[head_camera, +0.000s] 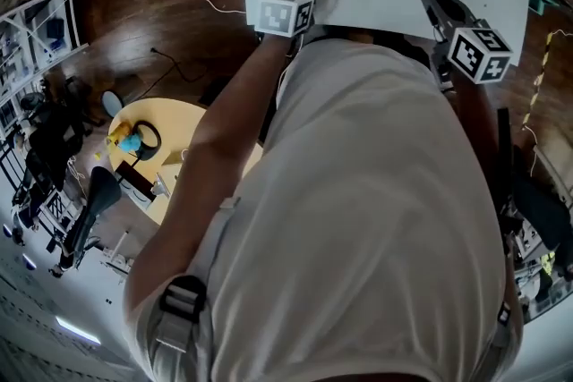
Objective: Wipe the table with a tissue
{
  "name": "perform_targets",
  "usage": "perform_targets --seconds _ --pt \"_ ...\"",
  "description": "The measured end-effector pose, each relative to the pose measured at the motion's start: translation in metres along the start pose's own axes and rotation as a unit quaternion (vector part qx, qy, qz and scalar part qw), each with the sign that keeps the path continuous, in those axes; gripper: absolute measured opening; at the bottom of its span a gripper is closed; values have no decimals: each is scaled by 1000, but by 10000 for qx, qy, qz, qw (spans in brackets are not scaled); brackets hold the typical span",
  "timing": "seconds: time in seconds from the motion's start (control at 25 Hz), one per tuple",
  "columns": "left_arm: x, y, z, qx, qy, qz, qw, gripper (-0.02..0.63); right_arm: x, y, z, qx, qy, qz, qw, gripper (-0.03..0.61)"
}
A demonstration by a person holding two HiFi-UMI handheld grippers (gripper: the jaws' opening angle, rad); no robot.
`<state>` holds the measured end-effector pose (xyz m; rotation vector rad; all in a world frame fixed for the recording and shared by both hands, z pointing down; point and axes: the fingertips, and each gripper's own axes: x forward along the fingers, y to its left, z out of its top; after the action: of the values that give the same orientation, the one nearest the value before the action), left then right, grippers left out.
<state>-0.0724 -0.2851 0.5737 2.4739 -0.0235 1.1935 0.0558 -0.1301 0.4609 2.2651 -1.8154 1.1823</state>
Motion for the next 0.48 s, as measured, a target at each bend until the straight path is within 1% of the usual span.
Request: perform_targets --seconds 0.12,0.2,0.28,0.36,0.48 --pt "-28 30 -5 -65 -112 345 9993 23 2 2 -2 -2 -48 -26 10000 8" --pt "-42 51 -17 -60 -19 636 9980 23 4 6 -4 37 -84 1 10000 8" --pt "-47 65 -30 -61 114 839 9964 23 4 11 -9 72 -94 19 9999 8" --pt "-41 69 -41 -30 248 864 9959 25 0 13 -15 119 -87 -7 9999 8" --pt "-30 66 -51 135 380 824 9958 24 -5 16 -23 200 -104 -84 9997 8"
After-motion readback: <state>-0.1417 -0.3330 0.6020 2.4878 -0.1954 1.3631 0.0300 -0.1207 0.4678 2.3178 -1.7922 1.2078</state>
